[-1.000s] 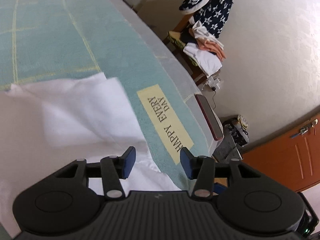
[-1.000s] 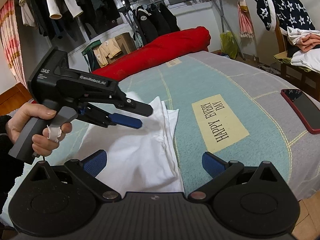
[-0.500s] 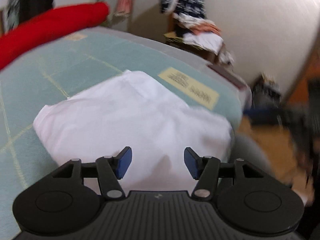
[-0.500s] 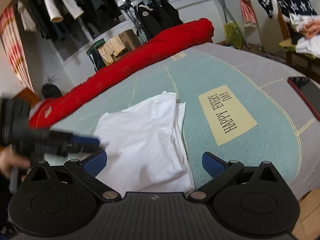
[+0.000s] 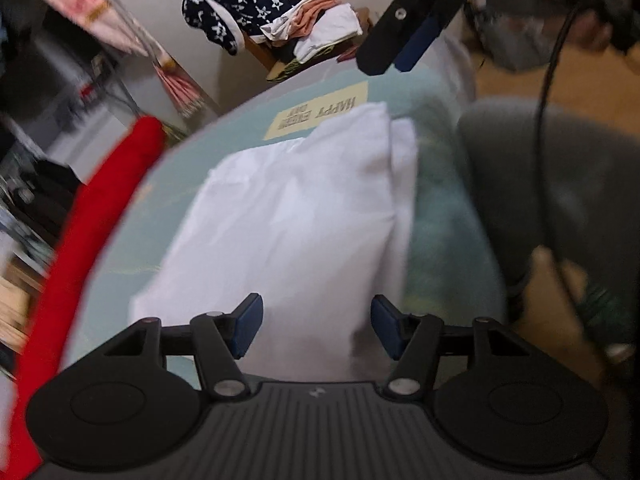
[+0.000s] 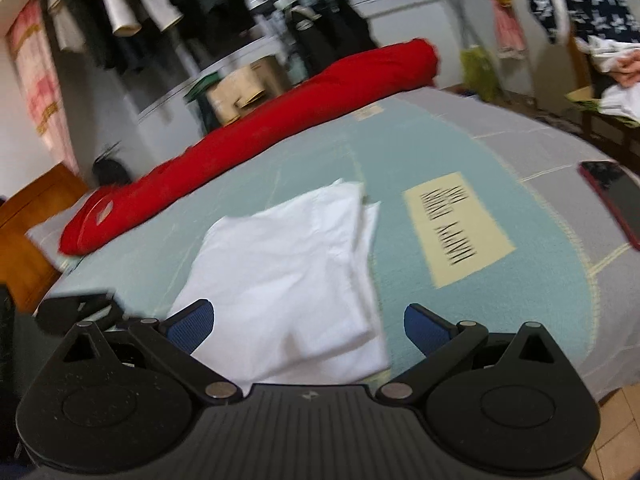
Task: Fold clothes
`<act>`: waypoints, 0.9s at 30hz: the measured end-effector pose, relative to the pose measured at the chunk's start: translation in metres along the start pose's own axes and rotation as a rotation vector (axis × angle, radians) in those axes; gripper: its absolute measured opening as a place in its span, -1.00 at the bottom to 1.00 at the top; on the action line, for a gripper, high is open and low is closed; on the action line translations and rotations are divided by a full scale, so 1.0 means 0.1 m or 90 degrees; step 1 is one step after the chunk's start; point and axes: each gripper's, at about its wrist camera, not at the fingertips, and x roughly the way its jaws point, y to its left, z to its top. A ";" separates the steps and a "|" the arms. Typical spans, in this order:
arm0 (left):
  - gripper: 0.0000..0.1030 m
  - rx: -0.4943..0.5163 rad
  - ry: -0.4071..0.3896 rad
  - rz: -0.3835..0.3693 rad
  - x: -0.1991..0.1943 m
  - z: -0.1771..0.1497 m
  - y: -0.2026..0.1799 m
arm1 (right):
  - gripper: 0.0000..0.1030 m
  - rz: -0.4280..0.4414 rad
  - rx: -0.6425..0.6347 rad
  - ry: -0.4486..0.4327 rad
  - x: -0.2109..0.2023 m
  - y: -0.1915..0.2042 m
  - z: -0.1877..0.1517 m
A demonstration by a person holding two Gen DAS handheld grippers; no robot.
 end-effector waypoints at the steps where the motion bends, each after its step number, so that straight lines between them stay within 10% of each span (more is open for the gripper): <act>1: 0.13 0.002 0.003 -0.002 0.01 -0.01 0.00 | 1.00 0.014 0.010 0.007 0.03 -0.01 -0.03; 22: 0.17 -0.043 0.019 -0.017 0.10 -0.10 0.09 | 0.99 0.232 0.363 0.021 0.88 -0.80 -0.18; 27: 0.17 -0.048 0.015 -0.020 0.11 -0.12 0.10 | 0.49 0.199 0.377 0.016 0.87 -0.89 -0.26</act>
